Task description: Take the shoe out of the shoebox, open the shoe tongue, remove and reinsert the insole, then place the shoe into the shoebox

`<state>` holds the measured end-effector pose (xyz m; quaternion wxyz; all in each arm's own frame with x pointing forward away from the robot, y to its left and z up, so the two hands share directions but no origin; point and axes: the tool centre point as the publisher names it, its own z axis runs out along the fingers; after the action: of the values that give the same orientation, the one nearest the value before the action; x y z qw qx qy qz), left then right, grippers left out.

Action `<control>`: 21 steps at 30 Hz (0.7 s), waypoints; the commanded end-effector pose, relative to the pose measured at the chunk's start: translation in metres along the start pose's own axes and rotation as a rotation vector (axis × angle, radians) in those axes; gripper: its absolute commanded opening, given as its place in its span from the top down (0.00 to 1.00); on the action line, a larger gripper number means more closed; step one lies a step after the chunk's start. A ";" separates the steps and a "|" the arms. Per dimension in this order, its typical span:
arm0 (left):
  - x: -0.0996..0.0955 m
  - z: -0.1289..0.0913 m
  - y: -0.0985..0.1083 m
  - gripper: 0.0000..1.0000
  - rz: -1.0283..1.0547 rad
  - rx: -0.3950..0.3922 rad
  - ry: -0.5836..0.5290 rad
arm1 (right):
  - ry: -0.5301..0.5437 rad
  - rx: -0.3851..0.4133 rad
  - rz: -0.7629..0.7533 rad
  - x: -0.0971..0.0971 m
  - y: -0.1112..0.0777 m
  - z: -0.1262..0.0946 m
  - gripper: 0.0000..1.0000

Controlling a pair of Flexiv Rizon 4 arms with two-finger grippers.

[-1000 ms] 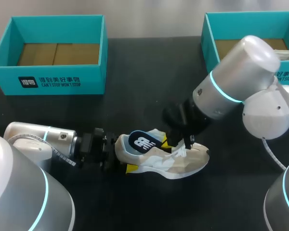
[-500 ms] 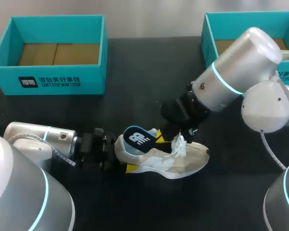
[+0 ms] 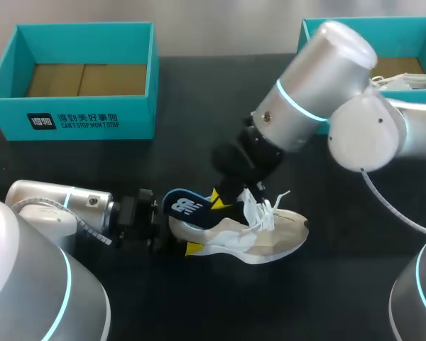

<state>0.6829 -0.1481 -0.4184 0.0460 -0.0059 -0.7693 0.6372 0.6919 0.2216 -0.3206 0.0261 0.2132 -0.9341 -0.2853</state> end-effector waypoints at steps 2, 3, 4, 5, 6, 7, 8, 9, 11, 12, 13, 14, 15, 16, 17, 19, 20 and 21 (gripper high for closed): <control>0.000 0.000 0.000 1.00 -0.001 -0.001 -0.001 | 0.105 0.063 -0.015 -0.016 0.014 0.012 1.00; 0.000 0.000 0.000 1.00 -0.001 -0.001 -0.001 | 0.116 0.060 -0.020 -0.017 0.015 0.014 1.00; 0.000 0.000 0.000 1.00 -0.001 -0.001 -0.001 | 0.120 0.062 -0.022 -0.017 0.016 0.014 1.00; 0.000 0.000 0.000 1.00 -0.001 -0.001 -0.001 | 0.124 0.064 -0.022 -0.018 0.016 0.014 1.00; 0.000 0.000 0.000 1.00 -0.001 -0.001 -0.001 | 0.123 0.064 -0.022 -0.018 0.017 0.014 1.00; 0.000 0.000 0.000 1.00 -0.001 -0.001 -0.001 | 0.121 0.061 -0.022 -0.018 0.018 0.012 1.00; 0.000 0.000 0.000 1.00 -0.001 -0.001 -0.001 | 0.121 0.062 -0.021 -0.018 0.018 0.012 0.98; 0.000 0.000 0.000 1.00 -0.001 -0.001 -0.001 | 0.121 0.065 -0.017 -0.018 0.018 0.011 0.86; 0.000 0.000 0.000 1.00 -0.001 -0.001 -0.001 | 0.124 0.070 -0.008 -0.018 0.018 0.011 0.71; 0.000 0.000 0.000 1.00 -0.001 -0.001 -0.001 | 0.121 0.068 0.005 -0.017 0.018 0.010 0.62; 0.000 0.000 0.000 1.00 -0.001 -0.001 -0.001 | 0.120 0.070 0.014 -0.017 0.018 0.009 0.55; 0.000 0.000 0.000 1.00 -0.001 -0.001 -0.001 | 0.118 0.071 0.017 -0.017 0.017 0.008 0.52; 0.000 0.000 0.000 1.00 -0.001 -0.001 -0.001 | 0.114 0.069 0.031 -0.016 0.017 0.007 0.49; 0.000 0.000 0.000 1.00 -0.001 -0.001 -0.001 | 0.114 0.073 0.048 -0.016 0.016 0.005 0.38; 0.000 0.000 0.000 1.00 -0.001 -0.001 -0.001 | 0.113 0.077 0.070 -0.016 0.015 0.004 0.28; 0.000 0.000 0.000 1.00 -0.001 -0.001 -0.001 | 0.113 0.087 0.128 -0.017 0.014 0.000 0.20; 0.000 0.000 0.000 1.00 -0.001 -0.001 -0.001 | 0.109 0.093 0.156 -0.017 0.014 -0.002 0.19; 0.000 0.000 0.000 1.00 -0.001 -0.001 -0.001 | 0.105 0.092 0.174 -0.017 0.014 -0.004 0.17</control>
<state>0.6829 -0.1482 -0.4183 0.0460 -0.0059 -0.7693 0.6372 0.7041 0.2402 -0.3156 0.0936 0.1569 -0.9554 -0.2319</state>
